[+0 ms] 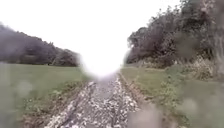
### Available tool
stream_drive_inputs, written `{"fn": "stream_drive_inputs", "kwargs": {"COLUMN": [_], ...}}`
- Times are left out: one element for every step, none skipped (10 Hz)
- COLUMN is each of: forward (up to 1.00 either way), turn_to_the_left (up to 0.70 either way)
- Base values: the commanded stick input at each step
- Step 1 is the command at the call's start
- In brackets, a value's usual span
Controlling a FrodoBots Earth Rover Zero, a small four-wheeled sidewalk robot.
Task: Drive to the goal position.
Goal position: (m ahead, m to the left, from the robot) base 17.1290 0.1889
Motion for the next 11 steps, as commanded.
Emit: {"fn": "stream_drive_inputs", "kwargs": {"forward": [0.85, 0.85, 0.85, 0.85, 0.85, 0.85, 0.85, 0.85, 0.85, 0.85, 0.85], "turn_to_the_left": [0.00, 0.00, 0.00, 0.00, 0.00, 0.00, 0.00, 0.00, 0.00, 0.00, 0.00]}}
